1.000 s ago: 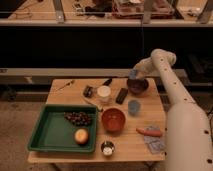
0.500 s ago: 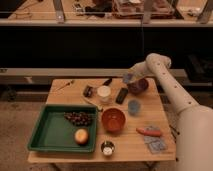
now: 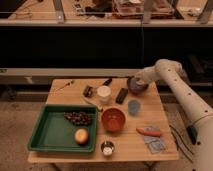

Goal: Wipe purple bowl with sponge

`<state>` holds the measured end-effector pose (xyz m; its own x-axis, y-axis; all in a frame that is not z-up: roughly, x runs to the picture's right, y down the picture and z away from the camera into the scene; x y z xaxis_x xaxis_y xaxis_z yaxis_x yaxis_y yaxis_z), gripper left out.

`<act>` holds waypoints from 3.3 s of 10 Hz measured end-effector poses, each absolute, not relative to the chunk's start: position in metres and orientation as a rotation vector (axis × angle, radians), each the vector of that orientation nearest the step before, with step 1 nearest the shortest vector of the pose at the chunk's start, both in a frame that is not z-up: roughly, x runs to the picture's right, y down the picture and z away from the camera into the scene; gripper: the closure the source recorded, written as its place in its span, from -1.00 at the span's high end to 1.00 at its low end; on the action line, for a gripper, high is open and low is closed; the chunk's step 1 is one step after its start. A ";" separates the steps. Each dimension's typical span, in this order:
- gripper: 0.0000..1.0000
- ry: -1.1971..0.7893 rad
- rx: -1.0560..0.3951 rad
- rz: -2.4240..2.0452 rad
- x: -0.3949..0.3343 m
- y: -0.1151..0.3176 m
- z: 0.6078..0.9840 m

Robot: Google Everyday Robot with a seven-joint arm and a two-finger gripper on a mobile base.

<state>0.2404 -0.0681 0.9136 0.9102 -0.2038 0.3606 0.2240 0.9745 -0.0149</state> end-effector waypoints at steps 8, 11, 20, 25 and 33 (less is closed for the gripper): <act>-1.00 -0.386 -0.015 -0.193 0.224 -0.111 0.929; -1.00 -0.441 -0.030 -0.244 0.178 -0.105 0.934; -1.00 -0.446 -0.027 -0.258 0.218 -0.055 0.900; -1.00 -0.379 -0.027 -0.210 0.259 -0.065 0.911; -1.00 -0.429 -0.011 -0.299 0.187 -0.103 0.940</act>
<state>0.1868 -0.1032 0.9401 0.8662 -0.2831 0.4118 0.2879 0.9563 0.0520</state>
